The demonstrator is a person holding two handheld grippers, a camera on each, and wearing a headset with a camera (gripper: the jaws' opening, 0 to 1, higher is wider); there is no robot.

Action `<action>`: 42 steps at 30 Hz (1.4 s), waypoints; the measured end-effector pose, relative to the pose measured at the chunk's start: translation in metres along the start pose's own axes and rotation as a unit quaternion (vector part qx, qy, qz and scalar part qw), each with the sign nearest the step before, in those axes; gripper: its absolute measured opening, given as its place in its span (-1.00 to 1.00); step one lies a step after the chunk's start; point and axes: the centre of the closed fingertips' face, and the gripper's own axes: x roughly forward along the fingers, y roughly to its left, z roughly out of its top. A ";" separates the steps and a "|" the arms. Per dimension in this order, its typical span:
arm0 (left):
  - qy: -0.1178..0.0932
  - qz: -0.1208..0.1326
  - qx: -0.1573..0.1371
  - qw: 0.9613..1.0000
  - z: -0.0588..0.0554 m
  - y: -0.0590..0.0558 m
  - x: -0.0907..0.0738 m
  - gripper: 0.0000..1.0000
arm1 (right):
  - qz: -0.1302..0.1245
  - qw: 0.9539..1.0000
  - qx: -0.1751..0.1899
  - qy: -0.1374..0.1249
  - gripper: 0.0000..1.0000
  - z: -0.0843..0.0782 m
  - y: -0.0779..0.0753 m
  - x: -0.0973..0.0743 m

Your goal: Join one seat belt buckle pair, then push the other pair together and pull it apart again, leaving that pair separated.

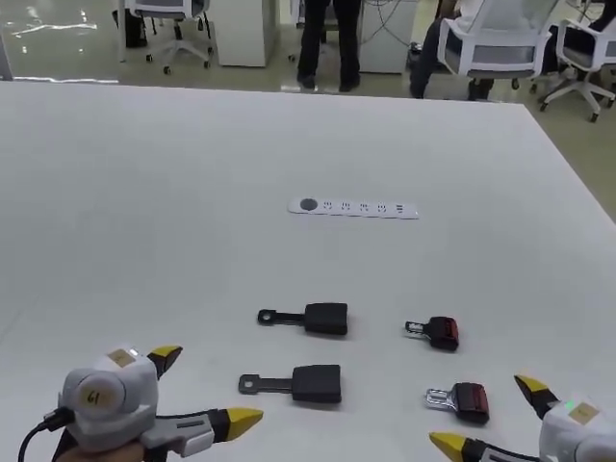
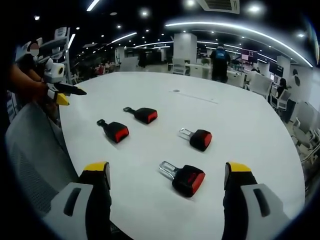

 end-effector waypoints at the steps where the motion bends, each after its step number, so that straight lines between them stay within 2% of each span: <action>1: 0.001 -0.001 0.001 1.000 0.001 0.000 0.001 0.96 | 0.001 1.000 0.000 0.001 0.90 -0.001 0.000 0.001; 7: -0.002 -0.010 0.003 1.000 0.003 -0.003 0.006 0.96 | 0.007 1.000 -0.004 0.008 0.90 -0.002 -0.001 0.003; 9: 0.007 -0.013 0.010 1.000 0.001 -0.003 0.009 0.96 | 0.010 1.000 -0.004 0.010 0.90 -0.002 -0.001 0.004; 15: 0.012 -0.025 0.016 0.999 0.001 -0.008 0.018 0.93 | 0.021 1.000 -0.006 0.020 0.88 -0.006 -0.001 0.009; 20: 0.016 -0.043 0.022 0.999 0.002 -0.013 0.027 0.88 | 0.035 0.999 -0.002 0.022 0.84 -0.007 -0.002 0.012; 21: 0.020 -0.047 0.025 0.998 0.006 -0.020 0.032 0.87 | 0.036 0.999 -0.003 0.024 0.84 -0.008 -0.002 0.013; 25: 0.030 -0.057 0.034 0.997 -0.001 -0.018 0.034 0.85 | 0.043 0.999 -0.004 0.028 0.82 -0.010 -0.008 0.016; 30: 0.039 -0.071 0.048 0.996 -0.002 -0.023 0.046 0.82 | 0.054 0.998 0.000 0.031 0.79 -0.011 -0.012 0.020; 33: 0.042 -0.080 0.043 0.995 -0.003 -0.023 0.052 0.82 | 0.063 0.997 -0.001 0.035 0.79 -0.013 -0.016 0.023; 42: 0.056 -0.105 0.055 0.991 0.003 -0.043 0.068 0.74 | 0.099 0.993 -0.009 0.056 0.74 -0.022 -0.020 0.031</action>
